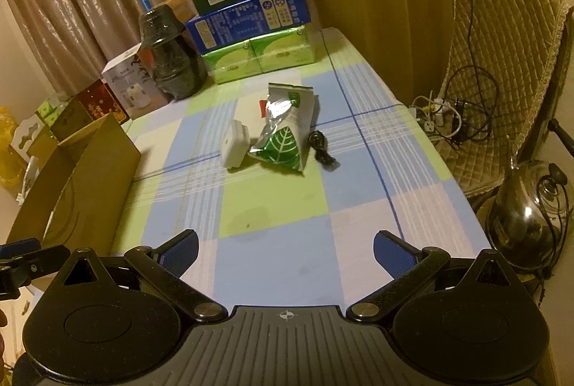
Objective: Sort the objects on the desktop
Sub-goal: 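Move both open tools back toward the night light and black cable, then grasp the white square night light with the left tool while the right tool grasps the black cable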
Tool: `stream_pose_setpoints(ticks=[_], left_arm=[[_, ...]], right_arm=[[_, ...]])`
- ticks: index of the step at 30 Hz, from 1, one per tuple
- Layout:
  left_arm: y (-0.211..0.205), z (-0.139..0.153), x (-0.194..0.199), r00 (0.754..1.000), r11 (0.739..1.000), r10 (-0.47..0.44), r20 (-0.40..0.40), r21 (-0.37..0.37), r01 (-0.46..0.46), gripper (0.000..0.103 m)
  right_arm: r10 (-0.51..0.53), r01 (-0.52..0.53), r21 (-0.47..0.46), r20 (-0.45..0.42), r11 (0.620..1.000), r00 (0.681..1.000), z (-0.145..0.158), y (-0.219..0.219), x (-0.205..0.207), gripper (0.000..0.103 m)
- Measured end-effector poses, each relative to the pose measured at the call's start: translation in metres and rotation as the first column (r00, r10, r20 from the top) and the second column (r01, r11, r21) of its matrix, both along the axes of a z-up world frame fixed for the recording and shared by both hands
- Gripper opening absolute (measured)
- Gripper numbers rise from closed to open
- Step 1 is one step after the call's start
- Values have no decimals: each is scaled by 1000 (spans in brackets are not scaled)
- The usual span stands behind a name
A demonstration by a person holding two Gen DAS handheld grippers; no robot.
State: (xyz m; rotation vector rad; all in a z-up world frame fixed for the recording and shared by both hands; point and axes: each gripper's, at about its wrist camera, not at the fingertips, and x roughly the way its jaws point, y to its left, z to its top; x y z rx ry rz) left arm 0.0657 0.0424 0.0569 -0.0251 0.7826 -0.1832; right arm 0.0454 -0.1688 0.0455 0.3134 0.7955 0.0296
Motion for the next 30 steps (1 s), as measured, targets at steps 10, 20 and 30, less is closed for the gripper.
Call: stream_pose_setpoints(ticks=[10, 20, 30], left_arm=[[-16, -13, 28, 1000, 1000, -4, -16, -11, 4, 102], [-35, -31, 82, 999, 999, -36, -6, 20, 36, 102], [-53, -64, 149, 988, 974, -154, -17, 165, 154, 100]], right_arm=[[-9, 9, -34, 5, 999, 1000, -9, -12, 18, 101], [20, -16, -123, 36, 992, 999, -25, -20, 65, 101], [94, -83, -225, 41, 971, 995, -60, -22, 122, 73]])
